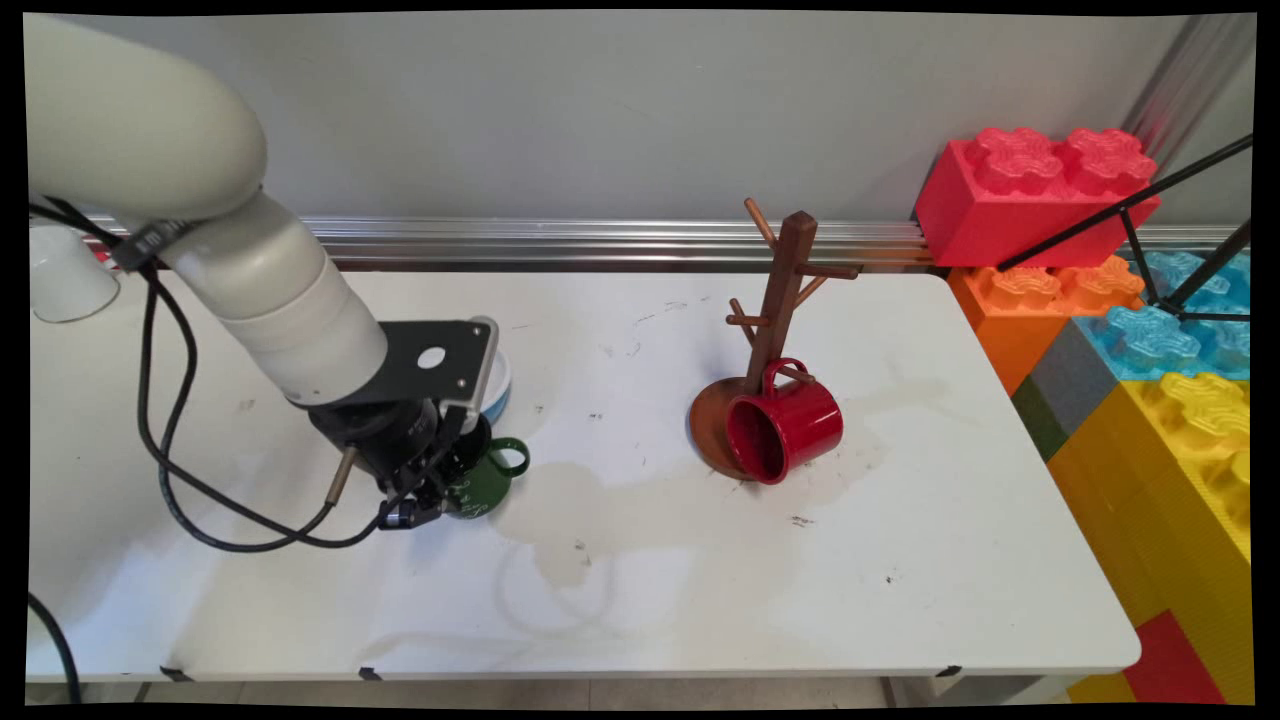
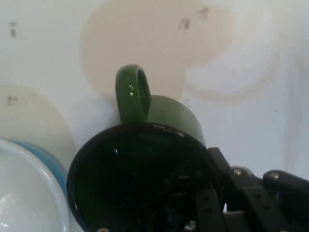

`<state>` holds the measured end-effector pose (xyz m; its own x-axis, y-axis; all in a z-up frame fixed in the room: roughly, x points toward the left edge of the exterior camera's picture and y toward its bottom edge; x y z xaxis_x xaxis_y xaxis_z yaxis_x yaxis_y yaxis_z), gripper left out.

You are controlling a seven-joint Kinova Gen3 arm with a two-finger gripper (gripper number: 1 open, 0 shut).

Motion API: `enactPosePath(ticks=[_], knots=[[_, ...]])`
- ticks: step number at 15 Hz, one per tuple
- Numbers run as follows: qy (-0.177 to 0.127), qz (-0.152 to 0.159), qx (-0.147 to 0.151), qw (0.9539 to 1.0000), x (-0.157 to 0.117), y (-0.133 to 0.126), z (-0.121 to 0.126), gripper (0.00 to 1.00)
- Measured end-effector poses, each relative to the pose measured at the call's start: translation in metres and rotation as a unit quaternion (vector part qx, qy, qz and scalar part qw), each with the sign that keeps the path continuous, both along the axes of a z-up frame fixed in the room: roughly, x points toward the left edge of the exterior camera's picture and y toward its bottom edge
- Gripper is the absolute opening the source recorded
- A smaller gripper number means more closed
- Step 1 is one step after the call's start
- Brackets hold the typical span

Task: Place the picked object on the table

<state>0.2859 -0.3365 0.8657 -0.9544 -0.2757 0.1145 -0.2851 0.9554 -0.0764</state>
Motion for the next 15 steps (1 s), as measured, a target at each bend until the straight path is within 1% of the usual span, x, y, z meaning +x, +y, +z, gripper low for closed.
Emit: enactPosePath(ticks=[4, 8, 15], knots=[[-0.012, -0.004, 0.006, 0.9999, 0.001, -0.001, -0.015, 0.0], [-0.017, -0.003, 0.009, 0.9998, 0.001, -0.002, -0.025, 0.0], [-0.009, -0.002, 0.012, 0.9999, -0.005, -0.005, -0.042, 0.0]])
